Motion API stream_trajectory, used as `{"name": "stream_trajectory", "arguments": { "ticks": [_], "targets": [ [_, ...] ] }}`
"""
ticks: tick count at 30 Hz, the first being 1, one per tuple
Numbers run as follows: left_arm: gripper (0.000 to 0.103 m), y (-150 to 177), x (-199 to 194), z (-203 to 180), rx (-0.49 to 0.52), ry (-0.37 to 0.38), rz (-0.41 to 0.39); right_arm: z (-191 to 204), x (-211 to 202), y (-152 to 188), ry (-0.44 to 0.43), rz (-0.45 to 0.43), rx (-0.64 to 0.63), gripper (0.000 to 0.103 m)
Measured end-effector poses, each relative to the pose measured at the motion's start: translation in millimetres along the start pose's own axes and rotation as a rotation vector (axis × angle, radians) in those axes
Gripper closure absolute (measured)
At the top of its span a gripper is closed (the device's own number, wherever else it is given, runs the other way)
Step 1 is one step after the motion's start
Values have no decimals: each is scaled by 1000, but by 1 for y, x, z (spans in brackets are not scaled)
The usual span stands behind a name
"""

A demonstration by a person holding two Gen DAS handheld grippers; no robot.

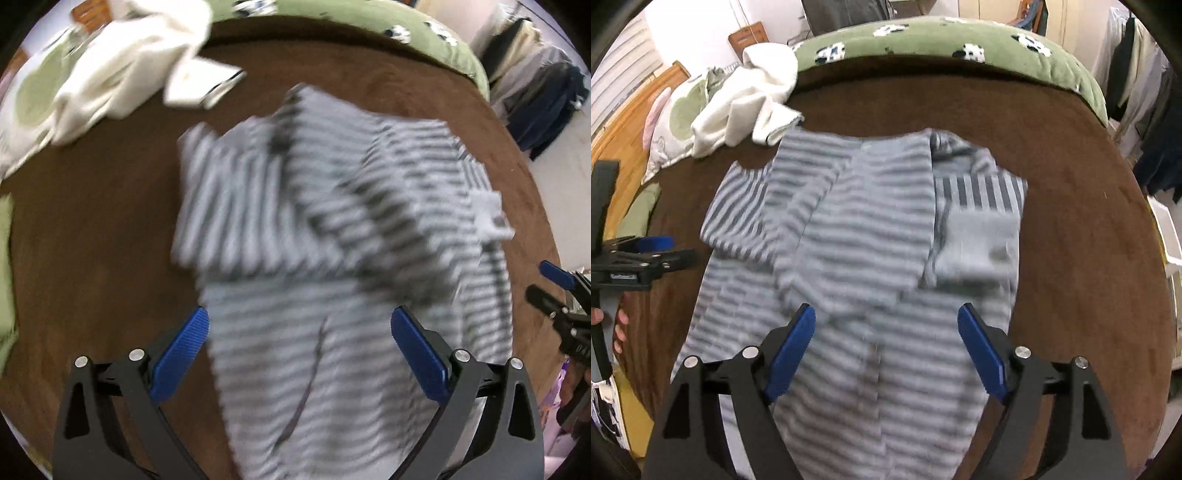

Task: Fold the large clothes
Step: 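Move both grippers to the ribbed grey hem of the hoodie, then close both grippers on the ribbed hem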

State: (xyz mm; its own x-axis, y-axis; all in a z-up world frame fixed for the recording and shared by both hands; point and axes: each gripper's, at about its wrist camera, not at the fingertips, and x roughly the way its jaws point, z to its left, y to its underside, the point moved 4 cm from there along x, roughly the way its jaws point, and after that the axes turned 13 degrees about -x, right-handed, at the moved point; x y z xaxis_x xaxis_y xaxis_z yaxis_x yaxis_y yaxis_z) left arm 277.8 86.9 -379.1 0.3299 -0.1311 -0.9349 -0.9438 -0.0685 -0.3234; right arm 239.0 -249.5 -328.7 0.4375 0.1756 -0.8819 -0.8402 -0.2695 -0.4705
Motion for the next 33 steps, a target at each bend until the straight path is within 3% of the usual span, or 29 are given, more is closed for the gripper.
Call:
{"name": "stream_trajectory", "arguments": {
  "ticks": [5, 10, 14, 21, 26, 31, 33],
  "targets": [
    [6, 49, -14, 52, -29, -58, 10, 20, -14, 52, 31, 50, 40, 8],
    [6, 91, -12, 83, -77, -63, 24, 23, -19, 103, 72, 87, 117, 6],
    [6, 122, 0, 86, -94, 28, 30, 16, -20, 144, 83, 103, 204, 6],
    [6, 166, 15, 79, -103, 179, 39, 11, -16, 194, -18, 83, 299, 6],
    [6, 191, 31, 77, -115, 277, 105, 22, -4, 208, -74, 82, 292, 12],
    [6, 200, 39, 71, -113, 294, 125, 32, 10, 209, -72, 90, 282, 20],
    [7, 198, 39, 70, -133, 309, 126, 34, 13, 207, -34, 107, 274, 36]
  ]
}}
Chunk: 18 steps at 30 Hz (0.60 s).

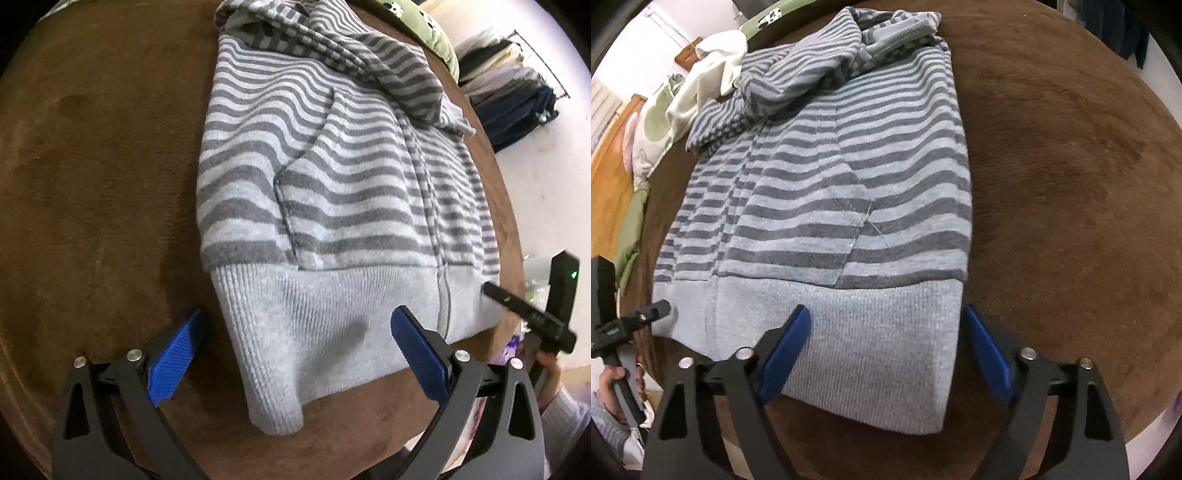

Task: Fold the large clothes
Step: 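Close both grippers on the ribbed hem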

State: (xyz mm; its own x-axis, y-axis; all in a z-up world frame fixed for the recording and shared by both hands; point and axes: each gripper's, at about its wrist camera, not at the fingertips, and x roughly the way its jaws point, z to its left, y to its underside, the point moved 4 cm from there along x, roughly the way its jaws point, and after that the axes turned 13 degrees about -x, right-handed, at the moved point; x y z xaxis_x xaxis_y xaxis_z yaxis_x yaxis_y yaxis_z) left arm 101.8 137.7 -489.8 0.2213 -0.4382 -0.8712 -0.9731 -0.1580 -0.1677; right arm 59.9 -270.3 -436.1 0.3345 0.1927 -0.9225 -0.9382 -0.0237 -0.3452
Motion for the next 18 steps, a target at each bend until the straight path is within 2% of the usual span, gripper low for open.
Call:
{"name": "stream_trajectory", "arguments": {
  "ticks": [4, 6, 7, 8, 9, 10, 12, 14, 18],
  "targets": [
    [14, -2, -2, -4, 3, 16, 13, 7, 0, -3, 35, 30, -42, 53],
    [27, -1, 1, -8, 6, 11, 29, 13, -2, -6, 63, 41, -78, 67],
    [31, -1, 1, -8, 8, 3, 31, 16, -3, -8, 77, 42, -87, 71],
    [44, -1, 2, -9, 12, 1, 37, 18, -4, -10, 86, 40, -93, 77],
    [52, -1, 4, -8, 5, -11, 52, 18, -5, -10, 91, 40, -92, 81],
    [55, -2, 5, -6, -10, -14, 58, 17, -6, -11, 92, 40, -87, 82],
    [71, -6, 3, 0, -45, -14, 64, 17, -8, -12, 96, 38, -78, 85],
    [82, -6, -2, 2, -58, -14, 61, 19, -10, -14, 102, 33, -76, 86],
    [90, -6, -8, -3, -64, -26, 65, 21, -18, -17, 98, 28, -61, 91]
  ]
}}
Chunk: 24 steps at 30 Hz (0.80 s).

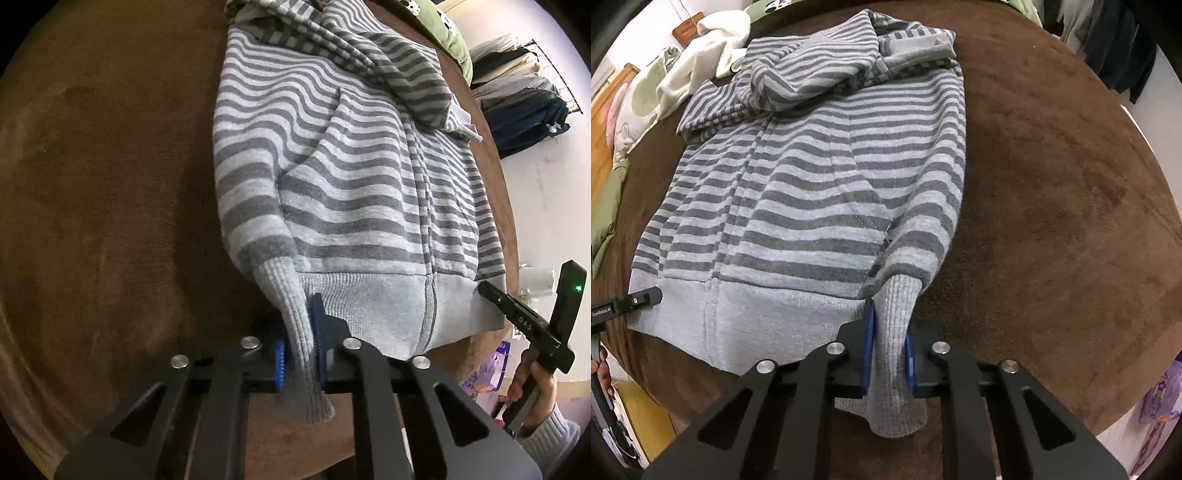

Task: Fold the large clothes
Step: 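Close both grippers on the ribbed hem, then lift the hem with both grippers and fold it up toward the hood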

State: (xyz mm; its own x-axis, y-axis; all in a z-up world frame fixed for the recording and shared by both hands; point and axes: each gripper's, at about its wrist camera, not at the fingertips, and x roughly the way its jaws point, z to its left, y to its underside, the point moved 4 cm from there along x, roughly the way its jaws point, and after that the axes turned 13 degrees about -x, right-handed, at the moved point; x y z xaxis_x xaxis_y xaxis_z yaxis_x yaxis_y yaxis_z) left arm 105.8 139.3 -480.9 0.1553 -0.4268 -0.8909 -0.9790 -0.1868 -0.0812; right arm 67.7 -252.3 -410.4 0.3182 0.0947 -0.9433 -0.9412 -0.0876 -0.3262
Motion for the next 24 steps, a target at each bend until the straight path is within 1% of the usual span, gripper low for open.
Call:
{"name": "stream_trajectory", "arguments": {
  "ticks": [4, 5, 9, 12, 17, 20, 22, 23, 24],
  "targets": [
    [92, 2, -10, 0, -22, 2, 4, -3, -8, -1, -26, 5, 29, 92],
    [94, 5, -14, -1, -19, -5, 11, -4, -10, 0, -25, 8, 22, 92],
    [94, 11, -22, 4, -13, -20, 32, -3, -17, 4, -31, 32, 1, 93],
    [94, 11, -20, 6, -27, -24, 44, -3, -15, 2, -37, 47, 6, 93],
    [95, 4, -16, 2, -57, 4, 43, -5, -11, -4, -54, 56, 25, 93],
    [94, 3, -10, 0, -50, -16, 52, -6, -8, -4, -61, 69, 21, 93],
    [93, 2, -4, 6, -71, -28, 69, -8, -4, -4, -67, 81, 16, 93],
    [83, 1, 1, 11, -88, -47, 70, -8, -2, -4, -69, 84, 12, 93],
    [63, 1, 2, 15, -101, -55, 73, -8, -1, -4, -70, 87, 5, 93]
  ]
}}
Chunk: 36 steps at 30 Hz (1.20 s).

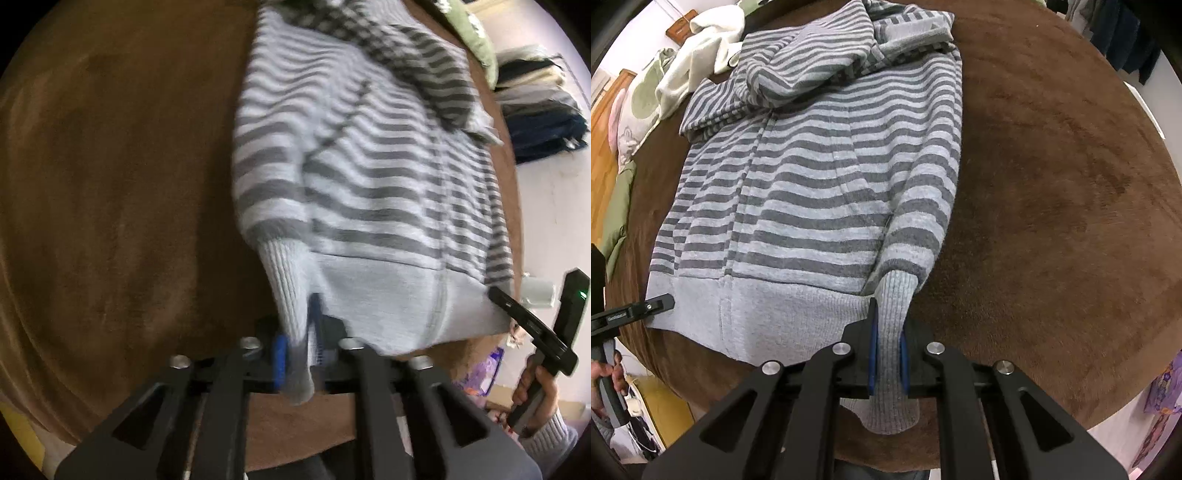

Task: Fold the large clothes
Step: 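Lift the hem with both grippers and fold it up toward the hood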

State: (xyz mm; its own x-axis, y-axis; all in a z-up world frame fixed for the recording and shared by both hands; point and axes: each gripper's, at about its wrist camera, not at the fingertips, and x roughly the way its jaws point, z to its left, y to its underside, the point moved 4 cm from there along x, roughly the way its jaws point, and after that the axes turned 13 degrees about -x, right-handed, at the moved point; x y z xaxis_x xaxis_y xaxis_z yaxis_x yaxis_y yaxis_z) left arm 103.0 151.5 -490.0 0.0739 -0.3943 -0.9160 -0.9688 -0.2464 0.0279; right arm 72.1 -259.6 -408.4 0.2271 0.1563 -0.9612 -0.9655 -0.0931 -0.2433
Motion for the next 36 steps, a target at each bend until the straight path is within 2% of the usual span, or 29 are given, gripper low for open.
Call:
{"name": "stream_trajectory", "arguments": {
  "ticks": [1, 2, 4, 5, 8, 10, 15, 20, 24, 28, 36],
  "targets": [
    [54, -1, 3, 2, -14, 4, 2, 0, 1, 0, -1, 1, -3, 93],
    [48, -2, 5, 3, -32, 41, 5, 0, 1, 0, -2, 2, -7, 93],
    [46, -3, 6, -1, -27, 57, -3, 0, 3, 0, -5, 2, -9, 93],
    [47, -4, 7, -7, 4, 54, -16, 0, 3, 0, -6, 3, -11, 93],
    [84, -5, 12, -21, 48, 41, -3, -2, 5, 1, -11, 5, -10, 92],
    [92, -7, 10, -30, 71, 31, -1, -2, 5, 0, -12, 6, -6, 92],
    [94, -8, -2, -33, 73, 40, -6, -1, 1, -2, -12, 3, -6, 92],
    [95, -11, -29, -40, 94, 93, -29, -1, -11, -8, -15, -10, -9, 93],
    [95, -21, -52, -47, 73, 147, -70, 0, -29, -21, -23, -45, -4, 93],
    [95, -32, -71, -64, 109, 149, -115, -4, -56, -43, -4, -101, -7, 93],
    [95, -80, -108, -103, 43, 179, -272, -19, -101, -116, 19, -241, -35, 93]
  ]
}}
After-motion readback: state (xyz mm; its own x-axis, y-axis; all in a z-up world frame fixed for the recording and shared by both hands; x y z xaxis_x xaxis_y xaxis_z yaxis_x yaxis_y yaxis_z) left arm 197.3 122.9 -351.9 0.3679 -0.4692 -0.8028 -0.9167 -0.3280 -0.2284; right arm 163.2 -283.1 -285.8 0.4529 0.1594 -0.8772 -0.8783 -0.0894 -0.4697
